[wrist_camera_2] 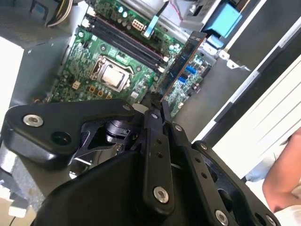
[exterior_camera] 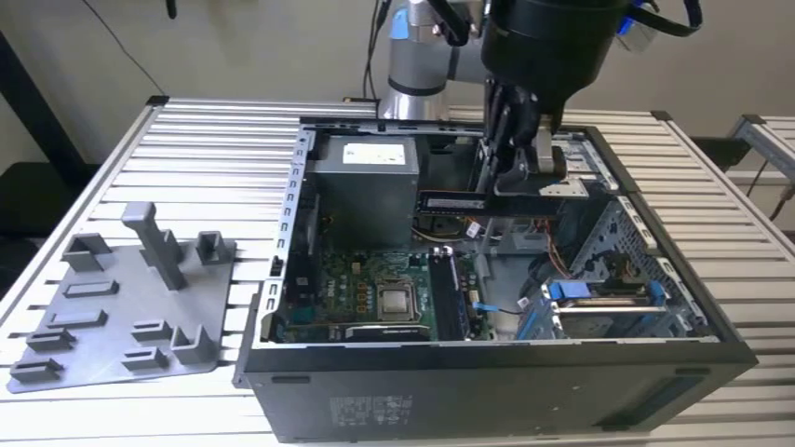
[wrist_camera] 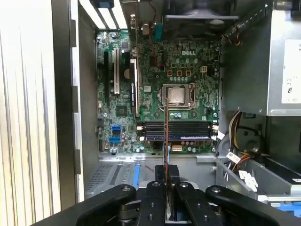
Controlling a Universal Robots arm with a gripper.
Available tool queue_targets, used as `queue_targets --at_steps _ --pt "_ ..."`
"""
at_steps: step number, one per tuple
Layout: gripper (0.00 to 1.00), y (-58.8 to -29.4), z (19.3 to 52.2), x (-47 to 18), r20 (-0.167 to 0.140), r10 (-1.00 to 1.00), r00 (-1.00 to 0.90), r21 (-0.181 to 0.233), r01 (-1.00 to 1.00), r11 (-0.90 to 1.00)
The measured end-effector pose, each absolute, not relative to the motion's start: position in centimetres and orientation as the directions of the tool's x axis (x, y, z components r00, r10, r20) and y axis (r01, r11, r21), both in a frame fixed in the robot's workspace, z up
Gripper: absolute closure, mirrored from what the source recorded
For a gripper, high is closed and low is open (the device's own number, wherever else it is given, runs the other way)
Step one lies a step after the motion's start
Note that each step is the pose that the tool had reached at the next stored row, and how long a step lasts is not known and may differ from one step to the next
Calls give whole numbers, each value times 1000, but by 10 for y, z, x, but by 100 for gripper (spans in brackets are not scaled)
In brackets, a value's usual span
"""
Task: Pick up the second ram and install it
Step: 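Pick up the second ram and move it above second insertion slot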
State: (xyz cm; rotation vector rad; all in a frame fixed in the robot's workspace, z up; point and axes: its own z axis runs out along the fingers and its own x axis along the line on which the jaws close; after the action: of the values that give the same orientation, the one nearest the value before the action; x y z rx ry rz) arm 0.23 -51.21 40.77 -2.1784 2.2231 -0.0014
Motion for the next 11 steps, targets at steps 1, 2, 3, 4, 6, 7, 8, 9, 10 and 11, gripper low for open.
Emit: queue_targets --at_steps 1,2,3,4,6,7,8,9,10,11 --pt "86 -512 408 5 -20 -1000 -20 -21 -1000 20" --pt "86 -512 407 9 -20 -1000 -20 -21 -1000 20" --pt "86 -512 407 11 -20 -1000 -20 -21 -1000 20" --pt "86 -512 407 14 -20 -1000 -20 -21 -1000 20" --pt "86 -512 407 14 -20 -1000 -20 -21 -1000 20" --pt "86 -512 407 14 -20 -1000 -20 -21 -1000 20" --pt "86 -512 407 14 -20 -1000 -20 -21 -1000 21" --pt "86 -512 407 14 -20 -1000 -20 -21 -1000 20" --pt "86 -512 407 14 -20 -1000 -20 -21 -1000 20" --pt "86 -512 407 14 -20 -1000 -20 -21 -1000 20"
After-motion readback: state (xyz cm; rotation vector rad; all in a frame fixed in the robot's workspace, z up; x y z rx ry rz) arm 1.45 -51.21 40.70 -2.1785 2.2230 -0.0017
